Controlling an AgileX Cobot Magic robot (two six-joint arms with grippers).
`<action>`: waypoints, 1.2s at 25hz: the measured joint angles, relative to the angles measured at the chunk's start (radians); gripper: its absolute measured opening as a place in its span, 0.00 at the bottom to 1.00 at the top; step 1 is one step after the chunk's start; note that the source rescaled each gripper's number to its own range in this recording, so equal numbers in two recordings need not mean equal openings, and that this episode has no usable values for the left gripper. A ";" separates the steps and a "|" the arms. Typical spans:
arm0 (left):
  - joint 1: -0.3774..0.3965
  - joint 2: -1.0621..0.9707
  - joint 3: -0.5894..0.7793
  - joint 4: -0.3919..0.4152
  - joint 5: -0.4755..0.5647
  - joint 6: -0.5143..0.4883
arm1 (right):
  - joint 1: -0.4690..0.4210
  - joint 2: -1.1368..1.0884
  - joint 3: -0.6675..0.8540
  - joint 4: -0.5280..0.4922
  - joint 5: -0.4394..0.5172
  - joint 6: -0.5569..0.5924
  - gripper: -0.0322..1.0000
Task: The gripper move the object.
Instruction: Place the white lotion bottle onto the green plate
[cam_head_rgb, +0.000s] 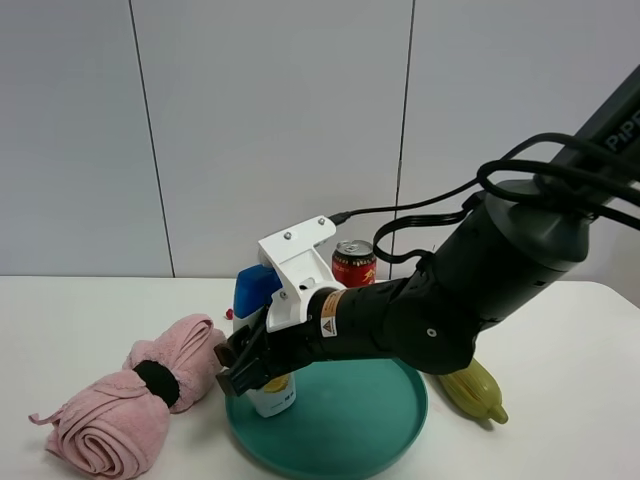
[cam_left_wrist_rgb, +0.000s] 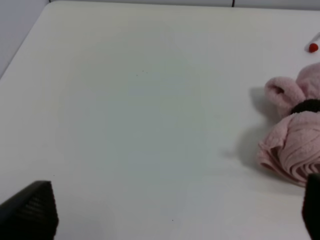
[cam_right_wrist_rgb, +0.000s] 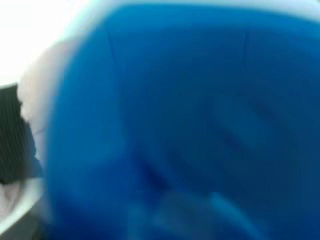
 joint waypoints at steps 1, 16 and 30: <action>0.000 0.000 0.000 0.000 0.000 0.000 | 0.000 -0.001 0.000 0.000 -0.006 0.008 0.26; 0.000 0.000 0.000 0.000 0.000 0.000 | 0.000 -0.001 0.000 0.000 0.005 0.033 0.46; 0.000 0.000 0.000 0.000 0.000 0.000 | 0.000 -0.010 0.000 0.000 0.119 -0.008 0.83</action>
